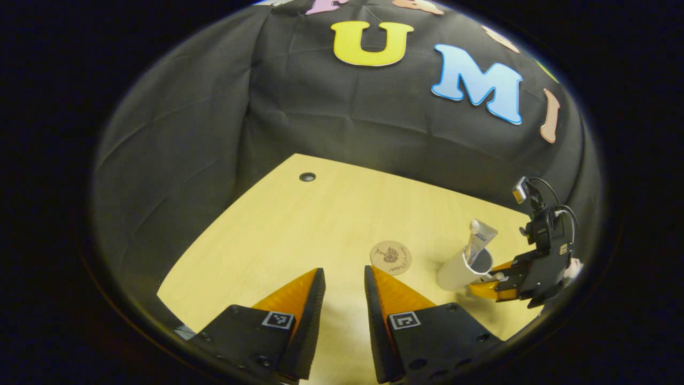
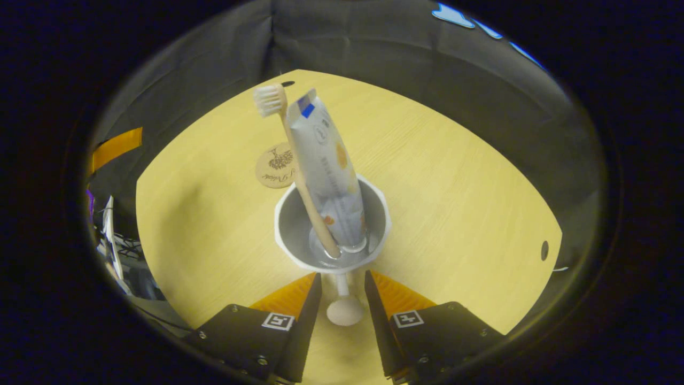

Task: Put the toothbrush and toothpaste on the desktop into the cup, then pick up the cup and place it on the coaster on the desktop.

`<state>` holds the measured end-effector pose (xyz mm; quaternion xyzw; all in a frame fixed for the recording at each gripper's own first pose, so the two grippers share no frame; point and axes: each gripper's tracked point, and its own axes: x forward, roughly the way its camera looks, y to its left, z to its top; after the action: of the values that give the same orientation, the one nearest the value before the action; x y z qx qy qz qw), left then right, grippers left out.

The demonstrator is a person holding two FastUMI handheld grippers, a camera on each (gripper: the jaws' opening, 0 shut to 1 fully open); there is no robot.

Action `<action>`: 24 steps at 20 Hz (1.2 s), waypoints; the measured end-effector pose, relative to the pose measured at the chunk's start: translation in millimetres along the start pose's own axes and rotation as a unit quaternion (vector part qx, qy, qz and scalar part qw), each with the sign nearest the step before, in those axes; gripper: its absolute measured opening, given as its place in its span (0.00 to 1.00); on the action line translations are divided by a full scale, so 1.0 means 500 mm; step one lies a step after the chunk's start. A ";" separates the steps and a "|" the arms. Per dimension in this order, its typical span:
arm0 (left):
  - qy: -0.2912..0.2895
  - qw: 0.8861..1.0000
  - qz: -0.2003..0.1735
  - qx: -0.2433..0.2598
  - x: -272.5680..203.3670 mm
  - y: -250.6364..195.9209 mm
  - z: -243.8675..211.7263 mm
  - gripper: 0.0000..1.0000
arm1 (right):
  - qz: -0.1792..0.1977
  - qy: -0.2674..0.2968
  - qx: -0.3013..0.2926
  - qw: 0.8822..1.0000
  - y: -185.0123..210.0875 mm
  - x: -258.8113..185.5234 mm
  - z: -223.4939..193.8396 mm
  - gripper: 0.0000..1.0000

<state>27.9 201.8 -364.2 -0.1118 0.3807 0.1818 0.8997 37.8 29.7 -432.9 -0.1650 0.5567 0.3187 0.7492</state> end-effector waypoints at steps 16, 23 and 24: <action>0.017 1.000 0.001 -0.004 0.002 -0.001 -0.040 0.50 | -0.020 -0.048 0.010 0.999 0.008 -0.011 0.022 0.20; 0.020 1.000 0.008 -0.015 -0.030 0.047 -0.058 0.51 | -0.009 -0.066 0.005 0.998 0.052 -0.023 0.102 0.20; 0.020 1.000 0.011 -0.017 -0.025 0.056 -0.052 0.51 | -0.005 -0.067 0.000 0.998 0.058 -0.029 0.114 0.20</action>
<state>-8.4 215.1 -374.9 -0.1265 0.3965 0.1956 0.8880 57.7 81.4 -397.6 -0.1459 0.5041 0.3247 0.7868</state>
